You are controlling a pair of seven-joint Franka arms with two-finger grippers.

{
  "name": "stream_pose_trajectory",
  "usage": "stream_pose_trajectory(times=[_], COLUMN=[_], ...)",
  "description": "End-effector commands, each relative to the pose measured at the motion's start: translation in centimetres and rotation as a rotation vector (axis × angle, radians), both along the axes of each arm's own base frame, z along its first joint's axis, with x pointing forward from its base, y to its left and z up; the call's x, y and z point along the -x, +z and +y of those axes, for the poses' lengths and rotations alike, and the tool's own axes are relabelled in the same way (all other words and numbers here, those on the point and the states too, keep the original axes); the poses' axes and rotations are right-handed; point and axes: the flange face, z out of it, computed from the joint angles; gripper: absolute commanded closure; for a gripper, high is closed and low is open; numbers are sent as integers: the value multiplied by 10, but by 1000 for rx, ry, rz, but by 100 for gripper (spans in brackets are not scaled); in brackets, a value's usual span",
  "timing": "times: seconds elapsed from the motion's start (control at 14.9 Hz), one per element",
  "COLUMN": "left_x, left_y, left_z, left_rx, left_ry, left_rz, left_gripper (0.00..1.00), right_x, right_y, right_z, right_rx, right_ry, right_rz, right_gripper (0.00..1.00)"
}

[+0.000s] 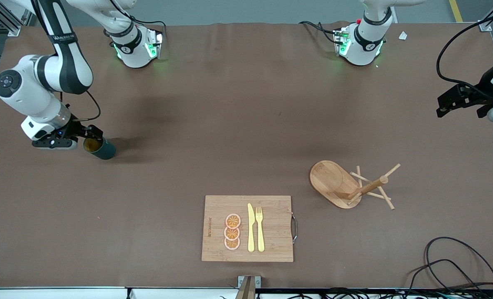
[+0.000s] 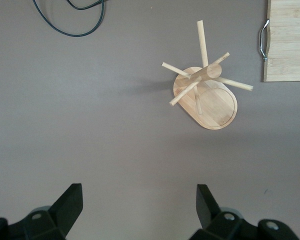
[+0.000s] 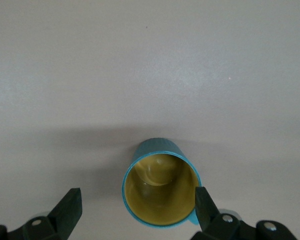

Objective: Pass cup and hang on rack
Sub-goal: 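Close the right gripper on the teal mug rim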

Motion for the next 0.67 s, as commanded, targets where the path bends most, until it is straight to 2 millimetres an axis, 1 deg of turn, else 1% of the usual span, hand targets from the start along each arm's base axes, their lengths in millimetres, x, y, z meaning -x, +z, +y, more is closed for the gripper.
stream_pose_trajectory(times=[0.0, 0.13, 0.27, 0.6], left_x=[-2, -2, -2, -2], left_y=[5, 5, 5, 4], left_z=[0, 0, 1, 0], left_rx=[-5, -5, -5, -5], left_ry=[11, 11, 13, 13], left_rz=[5, 5, 5, 6], left_gripper=[0, 0, 0, 0], right_x=[4, 7, 9, 10], right_y=[-11, -18, -20, -28], right_z=[-1, 0, 4, 26], right_rx=[-19, -29, -31, -35], right_ry=[-28, -43, -58, -74], right_rz=[-9, -16, -13, 2], right_gripper=[1, 1, 1, 1])
